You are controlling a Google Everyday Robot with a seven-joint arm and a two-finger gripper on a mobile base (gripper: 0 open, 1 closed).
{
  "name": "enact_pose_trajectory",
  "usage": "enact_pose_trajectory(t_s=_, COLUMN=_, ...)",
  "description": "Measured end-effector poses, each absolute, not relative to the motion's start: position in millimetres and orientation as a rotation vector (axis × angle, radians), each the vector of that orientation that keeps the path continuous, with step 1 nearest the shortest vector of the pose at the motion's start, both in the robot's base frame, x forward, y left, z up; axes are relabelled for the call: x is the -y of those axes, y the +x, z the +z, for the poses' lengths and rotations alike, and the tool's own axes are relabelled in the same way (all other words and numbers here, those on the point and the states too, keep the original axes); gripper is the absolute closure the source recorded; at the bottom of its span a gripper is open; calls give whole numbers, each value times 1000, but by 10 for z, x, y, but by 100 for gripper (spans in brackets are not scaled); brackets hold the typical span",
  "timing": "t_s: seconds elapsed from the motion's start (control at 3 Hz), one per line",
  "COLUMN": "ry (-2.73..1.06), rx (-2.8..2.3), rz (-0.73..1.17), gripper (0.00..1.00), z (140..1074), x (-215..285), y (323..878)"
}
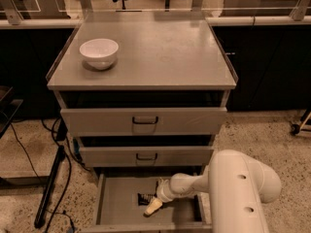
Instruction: Pick rxbar chocolate from bottom drawer and place on counter
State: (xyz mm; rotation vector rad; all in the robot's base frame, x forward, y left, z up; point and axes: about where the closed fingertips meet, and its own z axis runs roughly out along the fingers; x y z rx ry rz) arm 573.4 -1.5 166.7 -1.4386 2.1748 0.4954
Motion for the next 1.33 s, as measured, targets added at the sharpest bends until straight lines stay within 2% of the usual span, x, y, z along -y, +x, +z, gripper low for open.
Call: enact_pose_trajectory(t_s=1.33, ry=-1469, rx=-2127, rz=626, gripper=0, z=1305, x=-262, y=5764)
